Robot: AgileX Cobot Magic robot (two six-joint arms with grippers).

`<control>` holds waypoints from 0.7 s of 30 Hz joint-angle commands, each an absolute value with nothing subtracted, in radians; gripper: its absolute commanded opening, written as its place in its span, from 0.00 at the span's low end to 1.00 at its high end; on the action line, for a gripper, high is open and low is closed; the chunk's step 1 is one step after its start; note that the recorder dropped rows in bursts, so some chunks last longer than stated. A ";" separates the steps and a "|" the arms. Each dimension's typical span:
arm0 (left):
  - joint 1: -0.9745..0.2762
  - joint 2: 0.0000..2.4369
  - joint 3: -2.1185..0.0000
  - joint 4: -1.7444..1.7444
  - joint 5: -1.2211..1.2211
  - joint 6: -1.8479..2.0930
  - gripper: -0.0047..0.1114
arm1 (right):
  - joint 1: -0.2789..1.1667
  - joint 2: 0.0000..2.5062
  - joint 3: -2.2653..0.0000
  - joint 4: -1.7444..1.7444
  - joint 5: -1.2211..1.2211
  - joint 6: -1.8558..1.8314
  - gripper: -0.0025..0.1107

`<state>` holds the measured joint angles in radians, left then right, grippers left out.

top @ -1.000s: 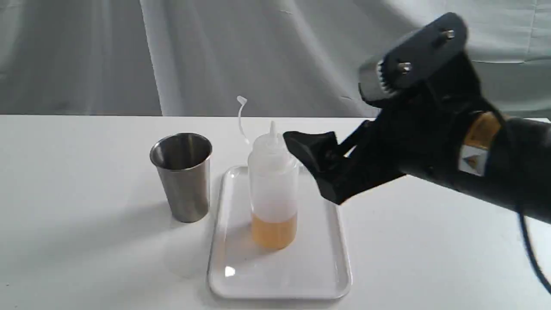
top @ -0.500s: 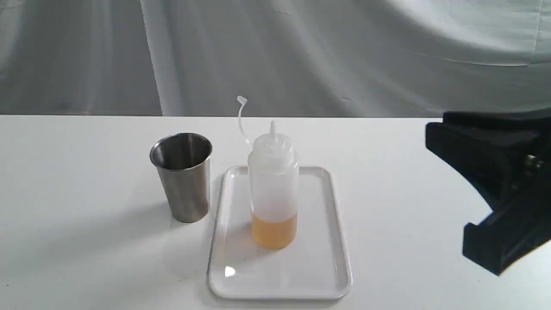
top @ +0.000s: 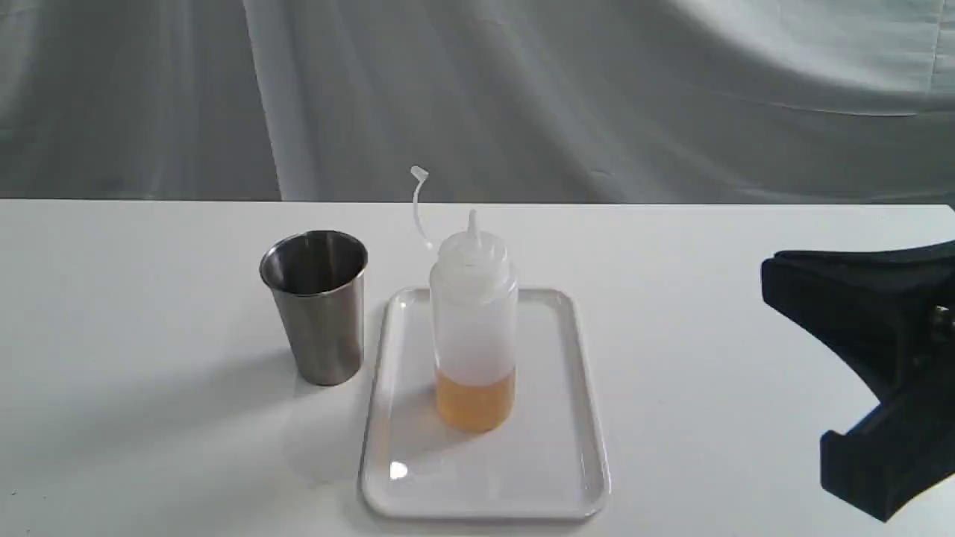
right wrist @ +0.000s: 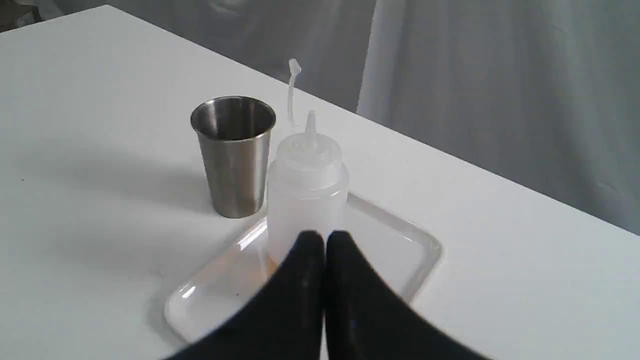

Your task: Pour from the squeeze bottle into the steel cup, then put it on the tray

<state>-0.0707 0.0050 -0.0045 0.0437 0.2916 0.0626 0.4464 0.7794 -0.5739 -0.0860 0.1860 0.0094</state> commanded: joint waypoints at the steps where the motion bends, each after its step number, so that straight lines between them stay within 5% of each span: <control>1: -0.074 0.000 0.000 0.044 0.285 0.061 0.11 | 0.439 0.776 -0.567 -0.081 0.185 0.006 0.02; 21: -0.074 0.000 0.000 0.044 0.285 0.061 0.11 | 0.417 0.739 -0.563 -0.040 0.091 0.010 0.02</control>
